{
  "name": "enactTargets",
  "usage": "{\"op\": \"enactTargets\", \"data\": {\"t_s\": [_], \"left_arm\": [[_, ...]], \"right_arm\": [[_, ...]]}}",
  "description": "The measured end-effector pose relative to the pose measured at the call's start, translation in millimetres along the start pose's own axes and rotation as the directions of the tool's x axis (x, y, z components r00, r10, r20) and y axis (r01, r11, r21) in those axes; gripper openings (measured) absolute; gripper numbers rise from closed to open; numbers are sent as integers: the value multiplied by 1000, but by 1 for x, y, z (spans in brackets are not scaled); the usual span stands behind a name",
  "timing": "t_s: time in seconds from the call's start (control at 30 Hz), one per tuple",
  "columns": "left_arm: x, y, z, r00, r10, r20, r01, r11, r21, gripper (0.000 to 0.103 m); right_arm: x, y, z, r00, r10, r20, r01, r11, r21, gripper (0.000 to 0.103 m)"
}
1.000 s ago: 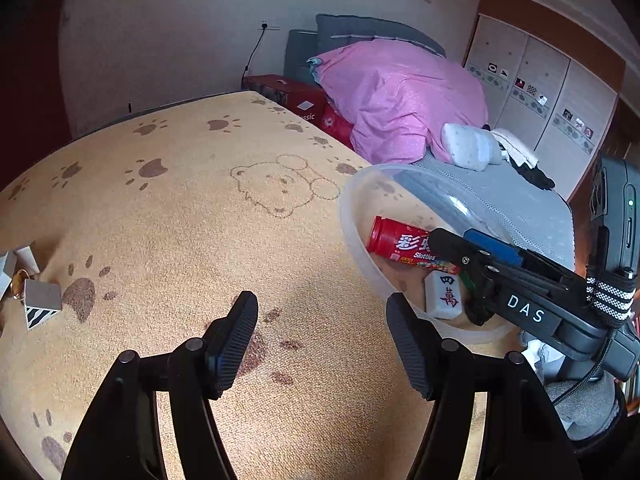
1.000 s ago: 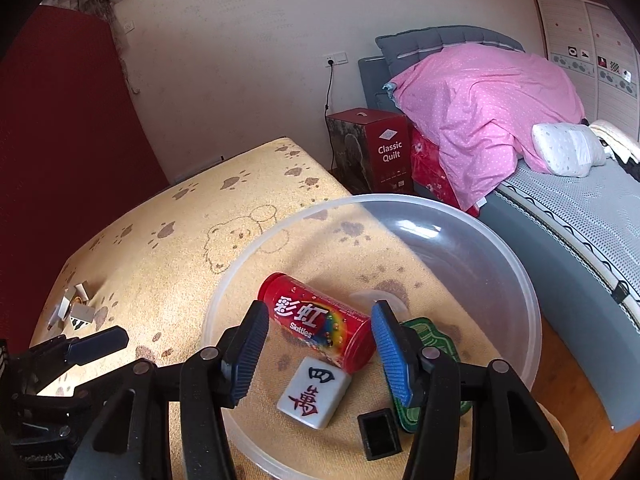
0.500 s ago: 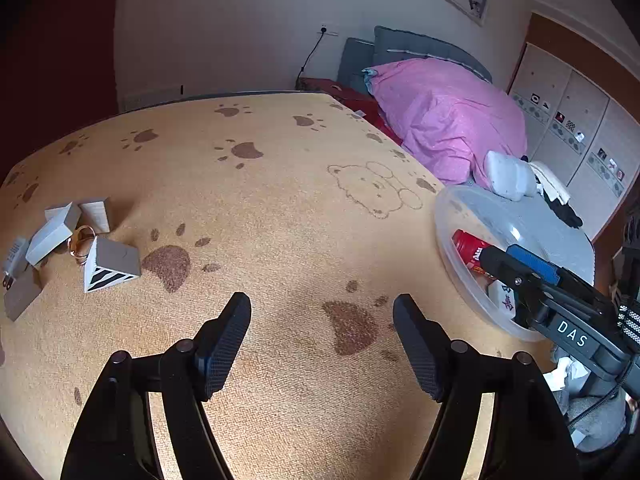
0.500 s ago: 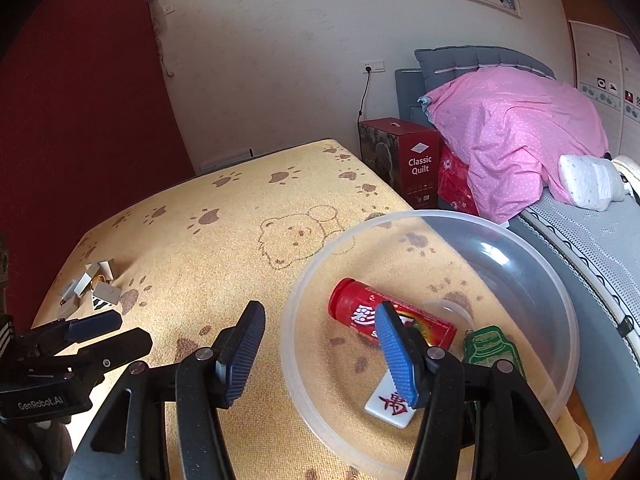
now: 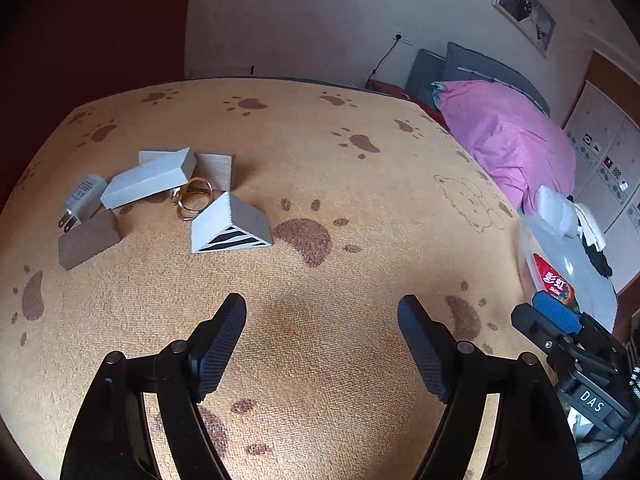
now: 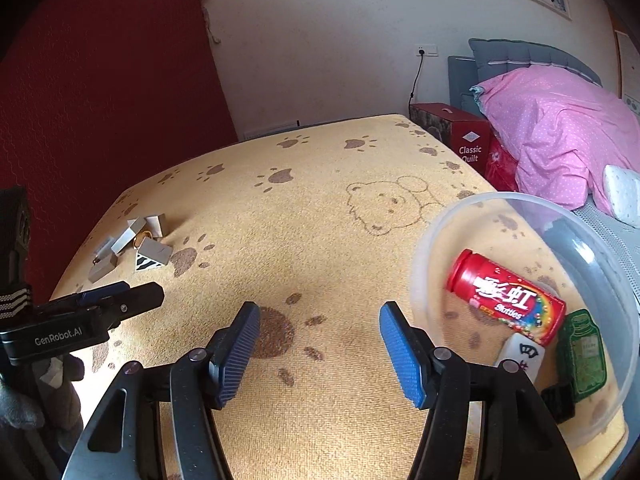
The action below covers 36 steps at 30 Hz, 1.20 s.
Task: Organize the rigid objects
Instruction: 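Move the left gripper to the brown wooden block and grasp it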
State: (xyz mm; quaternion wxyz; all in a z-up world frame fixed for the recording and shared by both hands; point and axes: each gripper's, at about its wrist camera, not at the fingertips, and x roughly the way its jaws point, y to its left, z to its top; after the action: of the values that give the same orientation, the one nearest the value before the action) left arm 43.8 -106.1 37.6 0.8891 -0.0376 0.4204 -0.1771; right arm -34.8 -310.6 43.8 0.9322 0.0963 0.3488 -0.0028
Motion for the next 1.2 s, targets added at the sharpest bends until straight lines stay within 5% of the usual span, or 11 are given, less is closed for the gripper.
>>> {"op": "enactTargets", "data": {"t_s": [0.47,1.2], "left_arm": [[-14,75,12,991,130,43,-122,982,-147,79],[7,146,33,931,366,13,-347,893,-287,81]], "right_arm": [[13,32,-3,997,68,-47,-71,996,-50,68],[31,41,-3,991,103,-89,-108,993,-56,70]]}}
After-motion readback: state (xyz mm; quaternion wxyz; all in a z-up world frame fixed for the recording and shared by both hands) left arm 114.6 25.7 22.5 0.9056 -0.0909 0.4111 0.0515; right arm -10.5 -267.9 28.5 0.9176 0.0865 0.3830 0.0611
